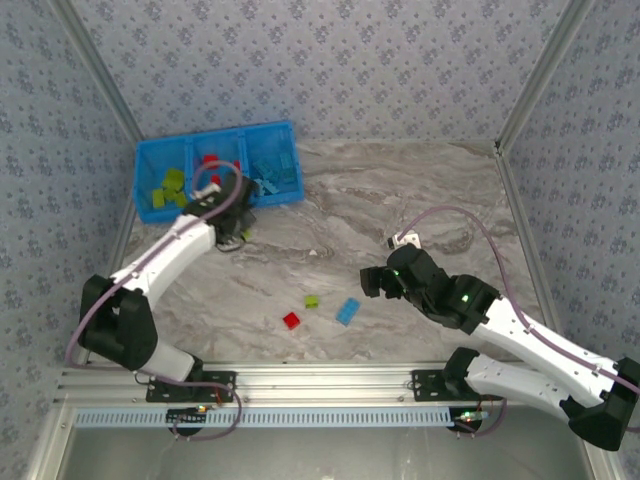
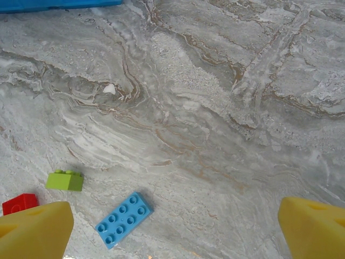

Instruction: Sort the legos into containers by color

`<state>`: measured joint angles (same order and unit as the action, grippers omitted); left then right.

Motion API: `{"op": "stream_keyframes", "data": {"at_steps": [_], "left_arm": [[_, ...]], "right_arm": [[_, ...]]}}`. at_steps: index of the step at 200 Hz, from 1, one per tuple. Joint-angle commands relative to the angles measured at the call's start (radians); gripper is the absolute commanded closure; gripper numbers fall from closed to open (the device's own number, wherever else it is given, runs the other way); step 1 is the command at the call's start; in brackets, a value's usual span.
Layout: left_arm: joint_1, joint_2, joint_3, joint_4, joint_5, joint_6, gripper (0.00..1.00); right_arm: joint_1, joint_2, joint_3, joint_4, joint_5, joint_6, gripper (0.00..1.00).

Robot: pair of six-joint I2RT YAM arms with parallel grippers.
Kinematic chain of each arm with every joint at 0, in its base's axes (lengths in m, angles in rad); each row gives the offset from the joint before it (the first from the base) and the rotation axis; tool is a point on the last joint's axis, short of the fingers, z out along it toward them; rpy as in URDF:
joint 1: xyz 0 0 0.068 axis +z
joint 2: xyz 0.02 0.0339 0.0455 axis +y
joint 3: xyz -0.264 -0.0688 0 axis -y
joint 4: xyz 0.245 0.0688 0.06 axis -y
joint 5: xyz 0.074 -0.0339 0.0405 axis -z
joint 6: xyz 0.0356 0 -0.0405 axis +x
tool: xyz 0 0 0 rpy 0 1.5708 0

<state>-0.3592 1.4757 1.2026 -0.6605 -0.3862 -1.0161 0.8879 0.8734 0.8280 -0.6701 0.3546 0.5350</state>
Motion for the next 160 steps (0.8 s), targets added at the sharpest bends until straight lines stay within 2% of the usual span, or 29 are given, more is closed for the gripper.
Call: {"op": "stream_keyframes", "data": {"at_steps": [1, 28, 50, 59, 70, 85, 107, 127, 141, 160], "left_arm": [[0.175, 0.023, 0.097, 0.017, -0.100, 0.111, 0.75], [0.364, 0.193, 0.274, 0.077, 0.005, 0.194, 0.74], [0.462, 0.388, 0.477, 0.034, 0.133, 0.222, 0.71], [0.493, 0.449, 0.537, 0.035, 0.181, 0.227, 0.66], [0.519, 0.502, 0.606, 0.024, 0.218, 0.241, 0.55], [0.530, 0.520, 0.662, 0.011, 0.225, 0.276, 0.44], [0.526, 0.427, 0.611, 0.026, 0.254, 0.269, 0.41], [0.494, 0.260, 0.485, 0.031, 0.301, 0.236, 0.40], [0.434, 0.109, 0.357, 0.042, 0.313, 0.234, 0.40], [0.288, -0.095, 0.148, 0.096, 0.316, 0.272, 0.39]], "right_arm": [[0.000, 0.010, 0.001, 0.026, -0.006, 0.013, 0.00], [0.000, 0.025, 0.011, 0.025, -0.010, 0.008, 0.00], [-0.002, 0.038, 0.015, 0.039, -0.021, 0.003, 0.00], [-0.002, 0.043, 0.016, 0.044, -0.032, -0.001, 0.00], [-0.002, 0.053, 0.016, 0.043, -0.036, 0.003, 0.00], [-0.003, 0.068, 0.017, 0.039, -0.048, 0.013, 0.00], [0.002, 0.085, 0.010, 0.032, -0.026, 0.085, 0.00], [0.006, 0.108, -0.012, 0.013, 0.050, 0.317, 0.00], [0.015, 0.144, -0.024, 0.013, 0.044, 0.457, 0.00], [0.075, 0.232, -0.017, 0.025, 0.043, 0.587, 0.00]]}}
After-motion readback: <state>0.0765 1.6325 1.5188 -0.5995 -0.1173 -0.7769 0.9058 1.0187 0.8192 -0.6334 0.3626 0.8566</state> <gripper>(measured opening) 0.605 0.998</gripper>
